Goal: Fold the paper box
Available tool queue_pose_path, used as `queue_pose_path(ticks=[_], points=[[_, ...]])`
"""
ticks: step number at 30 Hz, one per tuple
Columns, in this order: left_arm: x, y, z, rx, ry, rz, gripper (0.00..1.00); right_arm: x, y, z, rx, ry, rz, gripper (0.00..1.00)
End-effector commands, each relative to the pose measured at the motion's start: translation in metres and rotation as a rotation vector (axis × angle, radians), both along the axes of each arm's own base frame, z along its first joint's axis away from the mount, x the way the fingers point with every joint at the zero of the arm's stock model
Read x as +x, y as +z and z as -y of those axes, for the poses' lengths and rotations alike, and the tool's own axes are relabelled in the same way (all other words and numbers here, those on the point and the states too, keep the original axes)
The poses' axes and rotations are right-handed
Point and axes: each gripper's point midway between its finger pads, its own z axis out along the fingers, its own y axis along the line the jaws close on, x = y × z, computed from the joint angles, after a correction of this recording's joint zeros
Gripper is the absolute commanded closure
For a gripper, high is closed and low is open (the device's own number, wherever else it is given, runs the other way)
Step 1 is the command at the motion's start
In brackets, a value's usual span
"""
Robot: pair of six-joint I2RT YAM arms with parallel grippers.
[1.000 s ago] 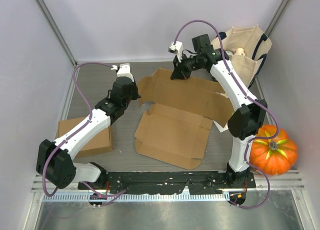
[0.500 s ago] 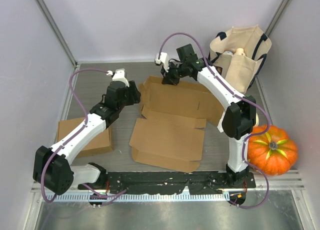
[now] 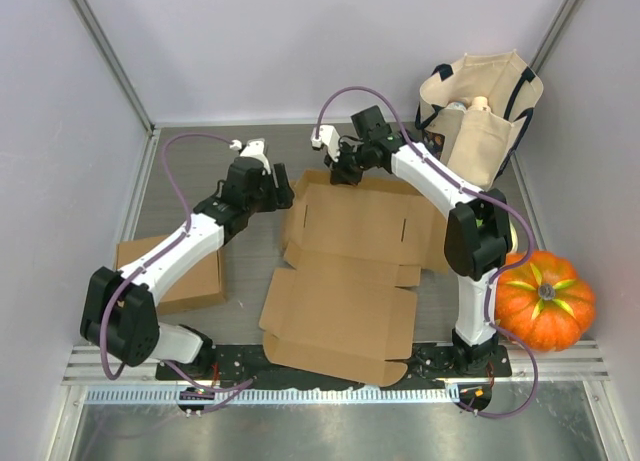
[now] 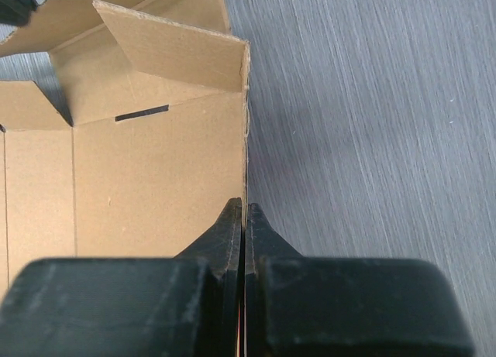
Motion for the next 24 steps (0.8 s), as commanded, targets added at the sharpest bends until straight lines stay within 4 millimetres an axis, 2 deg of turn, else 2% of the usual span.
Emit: queue_pose_path(ticks=[1,5,9,10,11,12,13,14,15,16,19,21,23,24], points=[[0.01,0.012,0.006,0.003,-0.011,-0.002,0.29,0.011,0.056,-0.013,0.086,0.033,0.141,0.99],[0.017,0.0,-0.004,0.064,0.042,-0.037,0.29,0.015,0.061,-0.018,0.11,0.048,0.145,0.99],[0.032,-0.006,-0.023,0.085,0.116,-0.051,0.39,0.025,0.069,-0.019,0.126,0.054,0.187,0.99],[0.037,-0.001,-0.026,0.077,0.128,-0.048,0.41,0.029,0.067,-0.019,0.128,0.057,0.189,0.99],[0.041,0.0,-0.029,0.072,0.14,-0.046,0.43,0.033,0.075,-0.021,0.139,0.059,0.209,0.99],[0.047,-0.001,-0.036,0.069,0.158,-0.05,0.52,0.036,0.077,-0.021,0.139,0.062,0.22,0.99],[0.052,0.004,-0.037,0.06,0.162,-0.039,0.56,0.039,0.074,-0.021,0.131,0.068,0.221,0.99],[0.055,0.005,-0.039,0.054,0.166,-0.041,0.61,0.043,0.082,-0.023,0.128,0.079,0.259,0.99],[0.057,0.007,-0.04,0.046,0.165,-0.039,0.69,0.046,0.084,-0.023,0.126,0.081,0.269,0.99],[0.059,0.009,-0.042,0.04,0.163,-0.032,0.73,0.048,0.084,-0.024,0.124,0.088,0.282,0.99],[0.06,0.008,-0.042,0.012,0.15,-0.029,0.89,0.058,0.087,-0.027,0.116,0.098,0.338,0.99],[0.058,0.004,-0.043,0.003,0.149,-0.022,0.98,0.058,0.083,-0.029,0.085,0.104,0.373,0.99],[0.054,0.012,-0.043,-0.026,0.146,0.01,1.0,0.054,0.072,-0.034,0.065,0.099,0.403,0.99],[0.051,0.008,-0.042,-0.054,0.153,0.025,1.0,0.05,0.084,-0.034,0.069,0.098,0.448,0.99]])
